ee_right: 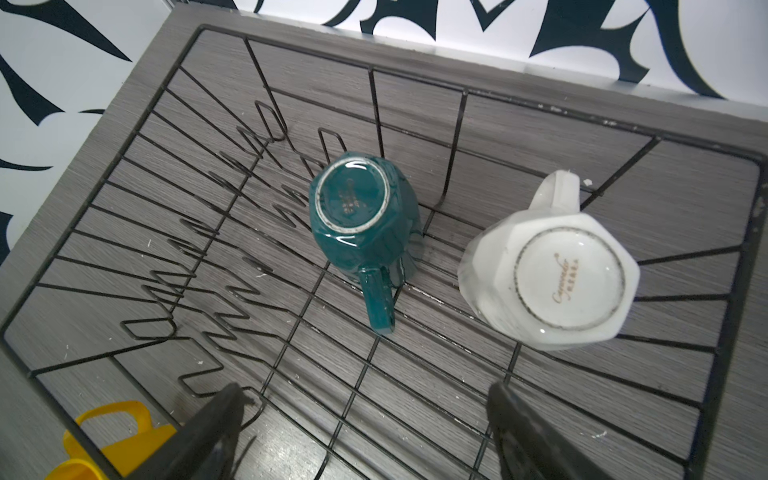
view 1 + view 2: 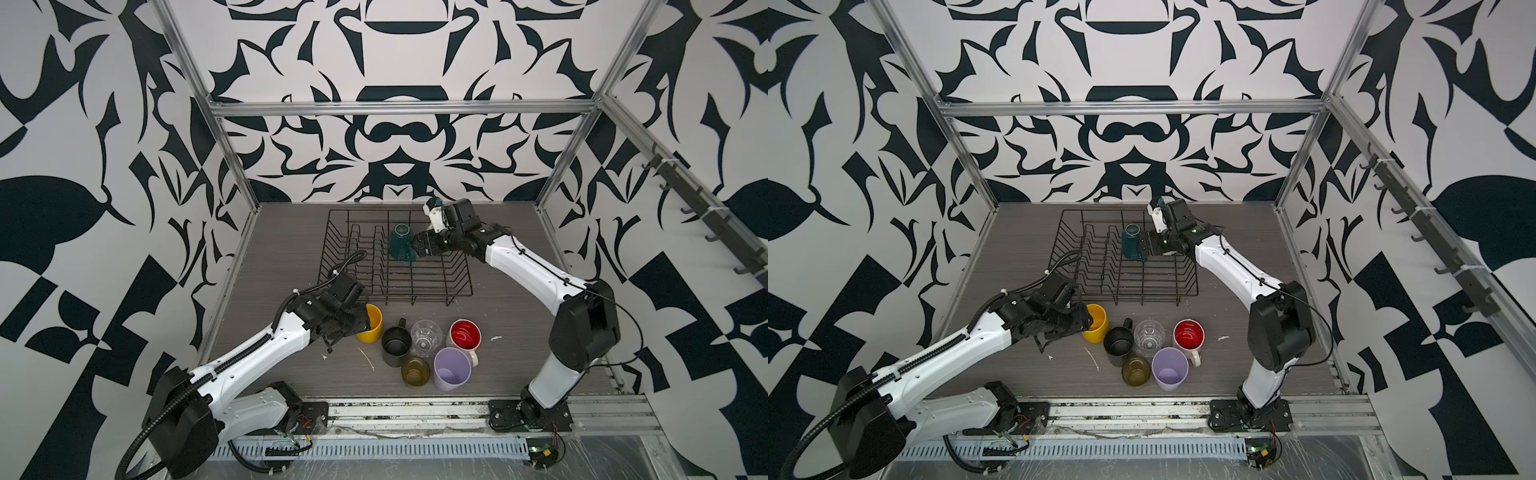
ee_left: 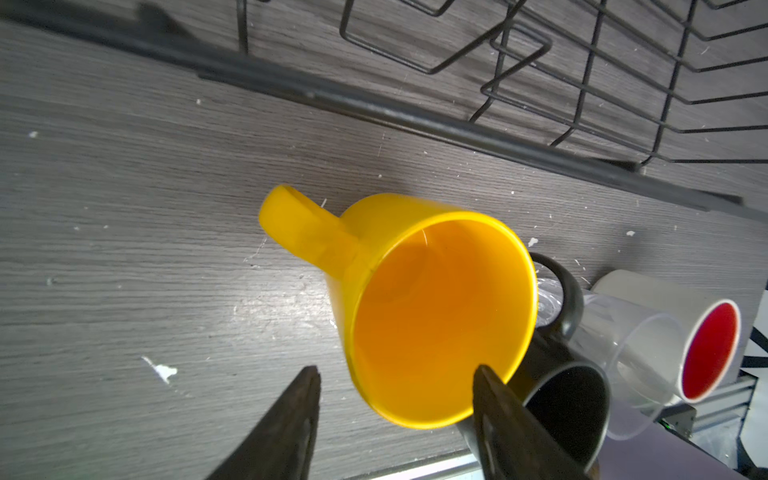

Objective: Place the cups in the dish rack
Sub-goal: 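Grasp the yellow mug's rim with the left gripper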

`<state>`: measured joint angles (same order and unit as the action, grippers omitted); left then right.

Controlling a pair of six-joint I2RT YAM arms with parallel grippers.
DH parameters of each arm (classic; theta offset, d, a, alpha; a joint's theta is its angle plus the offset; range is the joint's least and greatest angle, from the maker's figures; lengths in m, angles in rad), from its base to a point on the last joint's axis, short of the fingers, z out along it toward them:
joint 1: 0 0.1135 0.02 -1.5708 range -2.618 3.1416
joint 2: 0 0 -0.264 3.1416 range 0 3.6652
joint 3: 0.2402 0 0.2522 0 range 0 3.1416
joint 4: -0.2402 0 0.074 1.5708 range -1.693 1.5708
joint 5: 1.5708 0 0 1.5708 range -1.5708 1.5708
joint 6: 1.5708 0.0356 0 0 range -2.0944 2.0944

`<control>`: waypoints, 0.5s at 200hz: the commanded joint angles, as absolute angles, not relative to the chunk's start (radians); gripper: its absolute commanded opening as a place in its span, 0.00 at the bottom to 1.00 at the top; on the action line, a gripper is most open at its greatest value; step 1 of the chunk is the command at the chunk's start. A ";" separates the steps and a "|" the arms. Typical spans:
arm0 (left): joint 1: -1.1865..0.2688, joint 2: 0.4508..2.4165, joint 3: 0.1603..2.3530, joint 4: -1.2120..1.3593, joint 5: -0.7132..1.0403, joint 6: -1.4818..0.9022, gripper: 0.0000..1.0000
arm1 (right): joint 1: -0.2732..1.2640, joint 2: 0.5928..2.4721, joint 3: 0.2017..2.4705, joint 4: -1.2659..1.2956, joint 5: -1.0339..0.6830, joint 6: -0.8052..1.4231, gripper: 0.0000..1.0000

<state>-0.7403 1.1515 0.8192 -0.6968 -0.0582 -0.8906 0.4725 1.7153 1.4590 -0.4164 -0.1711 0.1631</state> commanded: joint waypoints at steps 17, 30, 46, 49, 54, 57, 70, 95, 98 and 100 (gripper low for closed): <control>-0.747 1.204 0.837 -0.699 -0.084 -0.902 0.56 | 0.467 1.684 1.451 -0.383 -0.197 0.169 0.93; -0.747 1.212 0.837 -0.699 -0.091 -0.900 0.55 | 0.466 1.683 1.448 -0.383 -0.197 0.167 0.93; -0.747 1.218 0.833 -0.699 -0.095 -0.897 0.53 | 0.463 1.685 1.447 -0.385 -0.198 0.166 0.93; -0.747 1.220 0.833 -0.699 -0.096 -0.897 0.52 | 0.463 1.684 1.447 -0.385 -0.198 0.166 0.93; -0.747 1.222 0.832 -0.698 -0.097 -0.897 0.52 | 0.463 1.686 1.445 -0.385 -0.199 0.166 0.93; -0.747 1.224 0.830 -0.699 -0.098 -0.896 0.52 | 0.463 1.684 1.445 -0.383 -0.199 0.166 0.93; -0.746 1.231 0.826 -0.695 -0.099 -0.897 0.50 | 0.462 1.686 1.444 -0.382 -0.202 0.166 0.93; -0.746 1.250 0.811 -0.685 -0.100 -0.895 0.49 | 0.462 1.692 1.442 -0.380 -0.206 0.167 0.93; -0.747 1.252 0.809 -0.685 -0.100 -0.896 0.48 | 0.462 1.692 1.442 -0.380 -0.207 0.167 0.93; -0.747 1.253 0.807 -0.685 -0.099 -0.896 0.48 | 0.462 1.692 1.442 -0.380 -0.206 0.167 0.93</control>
<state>-0.7429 1.2327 0.8188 -0.6785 -0.0822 -0.8906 0.4652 1.7153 1.4460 -0.4122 -0.1921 0.1627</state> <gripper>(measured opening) 0.488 0.930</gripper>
